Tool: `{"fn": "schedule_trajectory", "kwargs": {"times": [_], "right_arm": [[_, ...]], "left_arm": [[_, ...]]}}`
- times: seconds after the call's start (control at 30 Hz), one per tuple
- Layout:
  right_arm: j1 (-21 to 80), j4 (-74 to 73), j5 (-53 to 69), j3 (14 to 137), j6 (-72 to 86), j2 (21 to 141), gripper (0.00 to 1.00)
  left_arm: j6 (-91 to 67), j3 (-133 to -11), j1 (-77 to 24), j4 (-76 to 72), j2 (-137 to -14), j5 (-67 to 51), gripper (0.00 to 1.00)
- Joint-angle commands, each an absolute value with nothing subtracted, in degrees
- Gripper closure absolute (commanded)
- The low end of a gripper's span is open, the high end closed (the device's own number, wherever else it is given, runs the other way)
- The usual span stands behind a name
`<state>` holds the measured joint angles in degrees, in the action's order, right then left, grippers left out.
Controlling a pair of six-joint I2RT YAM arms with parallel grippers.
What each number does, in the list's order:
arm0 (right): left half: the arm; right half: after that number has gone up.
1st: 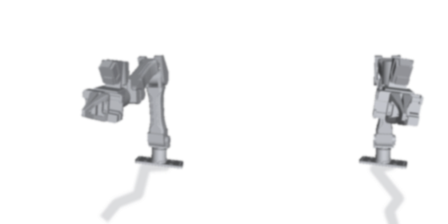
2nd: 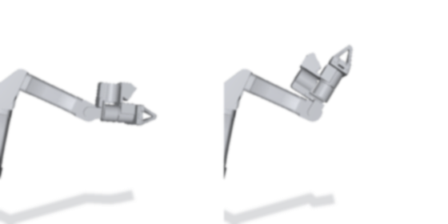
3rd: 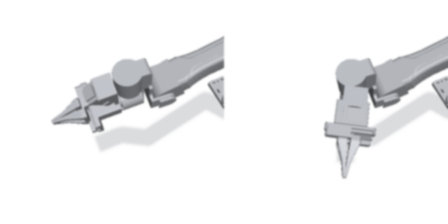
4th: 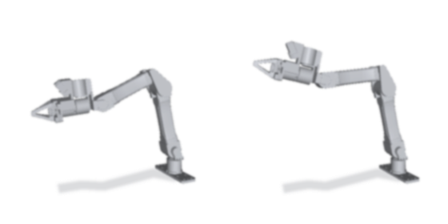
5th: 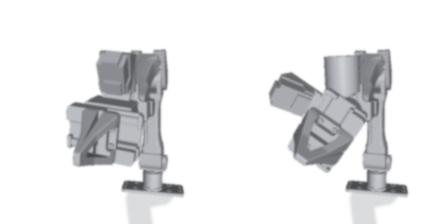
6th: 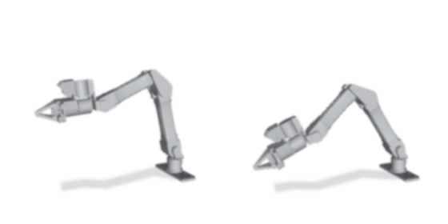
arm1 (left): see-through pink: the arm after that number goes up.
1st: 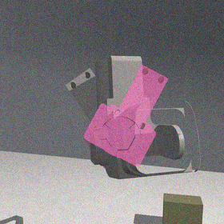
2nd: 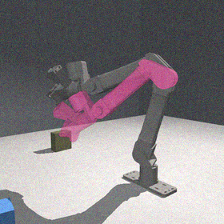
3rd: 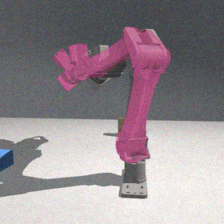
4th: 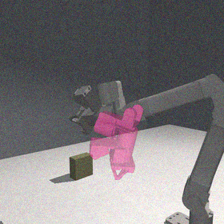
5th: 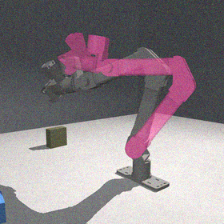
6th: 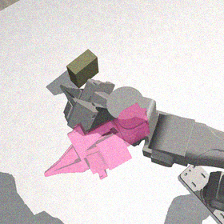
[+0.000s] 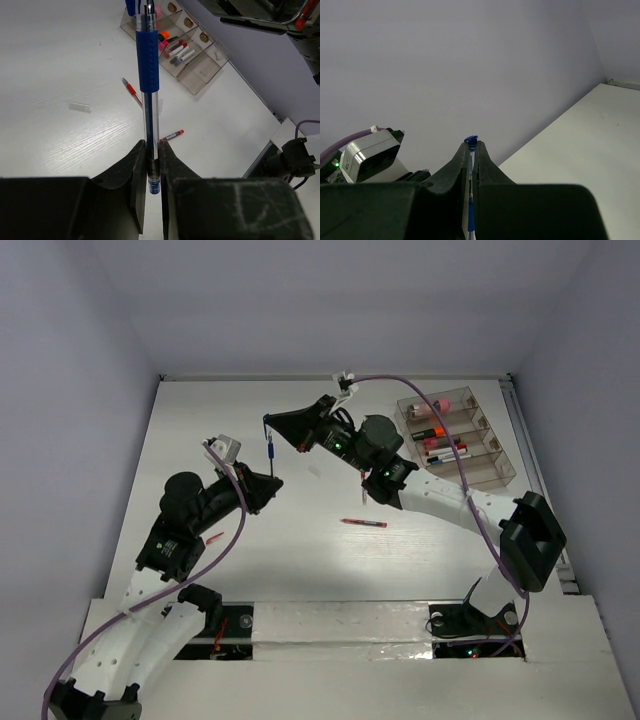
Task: Sort the stationery into containers
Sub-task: Close the pen cap on the pen.
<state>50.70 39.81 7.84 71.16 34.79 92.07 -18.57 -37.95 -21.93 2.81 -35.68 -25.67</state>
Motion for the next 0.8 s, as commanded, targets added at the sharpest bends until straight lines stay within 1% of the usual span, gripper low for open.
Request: {"fn": "schedule_trajectory", "kwargs": {"times": [0.0,0.37,0.53,0.77], "right_arm": [[51.2,43.4,8.3,69.8,35.3,90.4,1.0],[51.2,44.0,10.8,67.6,36.6,91.1,1.0],[51.7,44.4,11.5,66.2,36.8,91.1,1.0],[51.7,42.9,12.3,64.2,36.1,89.1,1.0]], "left_arm": [[-19.0,-39.1,-21.2,-0.9,-34.2,-25.5,1.0],[-21.0,-39.2,-20.7,-2.9,-34.7,-25.2,1.0],[-23.3,-40.6,-20.7,-5.4,-36.2,-27.6,1.0],[-25.8,-43.2,-20.7,-7.7,-38.0,-27.7,1.0]]}}
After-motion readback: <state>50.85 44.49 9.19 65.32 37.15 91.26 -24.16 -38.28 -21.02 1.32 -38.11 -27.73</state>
